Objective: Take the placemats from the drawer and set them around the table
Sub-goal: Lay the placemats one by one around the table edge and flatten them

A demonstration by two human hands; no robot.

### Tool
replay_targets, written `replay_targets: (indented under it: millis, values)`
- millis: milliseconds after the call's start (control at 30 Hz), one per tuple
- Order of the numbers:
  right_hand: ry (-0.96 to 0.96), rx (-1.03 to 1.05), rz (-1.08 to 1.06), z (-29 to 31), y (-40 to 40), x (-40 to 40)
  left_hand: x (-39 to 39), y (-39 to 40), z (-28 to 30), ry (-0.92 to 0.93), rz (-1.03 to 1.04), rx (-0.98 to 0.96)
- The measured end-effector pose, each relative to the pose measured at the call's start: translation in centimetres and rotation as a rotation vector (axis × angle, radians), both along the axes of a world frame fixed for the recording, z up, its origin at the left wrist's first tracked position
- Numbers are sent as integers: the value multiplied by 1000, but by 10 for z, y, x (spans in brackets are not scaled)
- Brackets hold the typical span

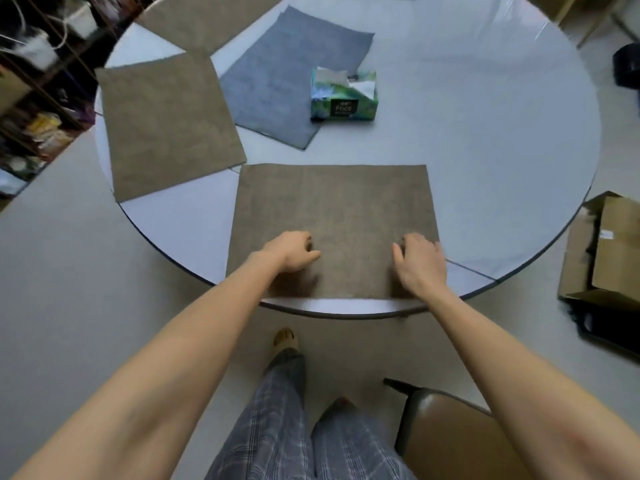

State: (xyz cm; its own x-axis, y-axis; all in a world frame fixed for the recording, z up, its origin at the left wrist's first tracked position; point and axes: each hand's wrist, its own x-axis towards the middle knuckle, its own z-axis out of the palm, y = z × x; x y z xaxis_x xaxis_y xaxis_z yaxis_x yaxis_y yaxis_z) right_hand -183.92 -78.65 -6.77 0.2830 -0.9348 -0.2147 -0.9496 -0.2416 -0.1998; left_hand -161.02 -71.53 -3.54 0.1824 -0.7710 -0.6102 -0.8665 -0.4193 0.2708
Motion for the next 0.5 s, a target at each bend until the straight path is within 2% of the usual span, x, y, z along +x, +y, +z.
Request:
replay_targets:
  millis: [133,200,333,500]
  values:
    - [-158,57,147,50,-49,61,42,-33,45,72,0,-48]
    - [-214,82,193,65,-73,89,64,-52,58,165,91,-108]
    - [-216,93,248,78,-117,137,106,-92,67,364,384,-266]
    - [-74,-17,370,73,-180,202,144,-148,53,654,882,-314]
